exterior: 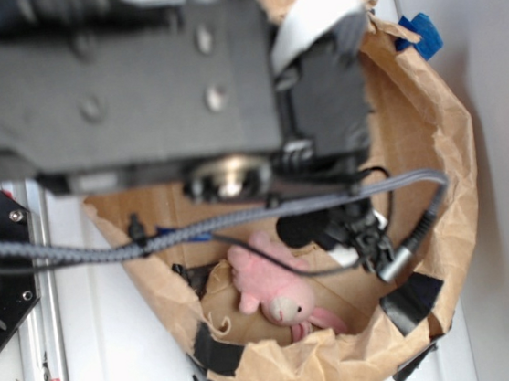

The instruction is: Grab the red paper.

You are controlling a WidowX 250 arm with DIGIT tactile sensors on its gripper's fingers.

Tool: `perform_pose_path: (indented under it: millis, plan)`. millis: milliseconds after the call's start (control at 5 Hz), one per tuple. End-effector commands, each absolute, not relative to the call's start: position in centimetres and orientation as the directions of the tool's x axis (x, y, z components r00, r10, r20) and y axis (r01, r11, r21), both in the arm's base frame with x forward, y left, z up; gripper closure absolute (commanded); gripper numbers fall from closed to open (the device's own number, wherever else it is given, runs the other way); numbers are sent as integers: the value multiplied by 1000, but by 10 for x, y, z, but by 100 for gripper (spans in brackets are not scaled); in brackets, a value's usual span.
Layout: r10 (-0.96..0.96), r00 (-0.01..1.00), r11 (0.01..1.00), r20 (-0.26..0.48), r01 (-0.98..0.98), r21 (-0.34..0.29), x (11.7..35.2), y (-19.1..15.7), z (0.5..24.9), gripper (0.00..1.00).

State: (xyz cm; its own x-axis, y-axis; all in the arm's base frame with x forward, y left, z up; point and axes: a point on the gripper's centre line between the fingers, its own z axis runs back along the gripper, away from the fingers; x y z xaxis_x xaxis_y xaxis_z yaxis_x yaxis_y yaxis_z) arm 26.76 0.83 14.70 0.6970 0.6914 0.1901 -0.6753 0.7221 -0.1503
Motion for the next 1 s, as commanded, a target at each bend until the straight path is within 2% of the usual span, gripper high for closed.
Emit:
perform_pose_path:
  millis: [0,200,600,800]
  plan:
    - [709,647,696,278,-705,-134,280,27,136,0]
    - [681,673,724,288,-678,-129,281,30,131,0]
    - [634,658,746,406,-658,-99,274,50,128,0]
    - [617,659,756,429,-647,-93,279,63,124,0]
